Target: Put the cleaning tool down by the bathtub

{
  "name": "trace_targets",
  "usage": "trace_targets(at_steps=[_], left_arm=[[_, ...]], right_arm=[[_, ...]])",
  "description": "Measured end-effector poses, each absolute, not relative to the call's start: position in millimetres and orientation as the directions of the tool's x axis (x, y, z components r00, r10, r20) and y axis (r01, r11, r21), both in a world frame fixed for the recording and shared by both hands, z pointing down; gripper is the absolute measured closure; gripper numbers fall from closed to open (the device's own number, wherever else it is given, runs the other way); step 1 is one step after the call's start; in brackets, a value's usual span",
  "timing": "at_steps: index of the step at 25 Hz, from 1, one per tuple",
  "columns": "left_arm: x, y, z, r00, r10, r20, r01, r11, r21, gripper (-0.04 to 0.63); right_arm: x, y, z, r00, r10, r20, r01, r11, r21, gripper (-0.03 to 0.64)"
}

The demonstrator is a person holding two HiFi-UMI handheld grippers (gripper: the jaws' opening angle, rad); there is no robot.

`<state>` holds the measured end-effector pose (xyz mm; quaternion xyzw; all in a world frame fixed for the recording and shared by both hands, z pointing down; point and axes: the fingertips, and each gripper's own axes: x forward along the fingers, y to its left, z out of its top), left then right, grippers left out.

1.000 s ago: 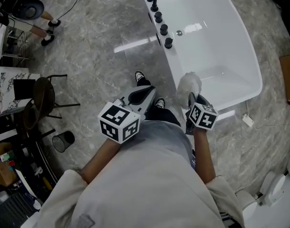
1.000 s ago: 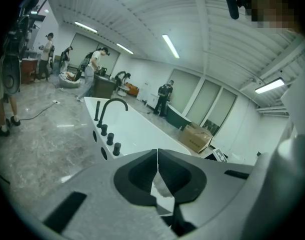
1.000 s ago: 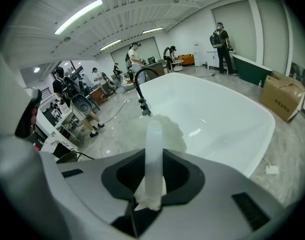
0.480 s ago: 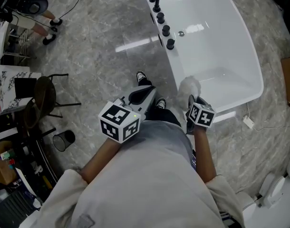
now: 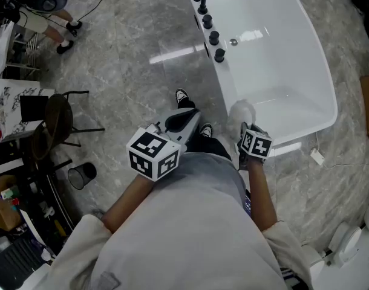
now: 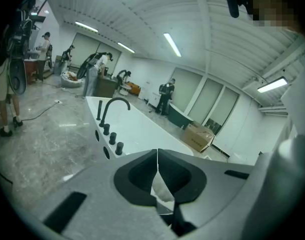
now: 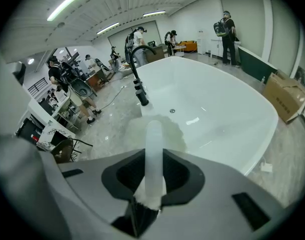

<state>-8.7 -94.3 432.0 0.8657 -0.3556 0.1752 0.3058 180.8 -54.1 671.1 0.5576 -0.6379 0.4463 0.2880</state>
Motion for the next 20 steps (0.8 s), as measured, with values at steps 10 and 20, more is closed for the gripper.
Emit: trace_targets(at_steps=[10, 20], left_arm=[[-13, -93, 430, 0.68, -0.514, 0.523, -0.729, -0.55, 0.407, 0.586], [-13, -91, 432, 0.671, -0.502, 0.546, -0.728, -0.585, 0.357, 0.586]], right_arm=[[183, -47, 687, -0.199, -0.41, 0.89, -0.975, -0.01, -0.223, 0.54], [180, -43, 710, -0.166, -0.364, 0.917, -0.985, 0.022, -0.17, 0.54]])
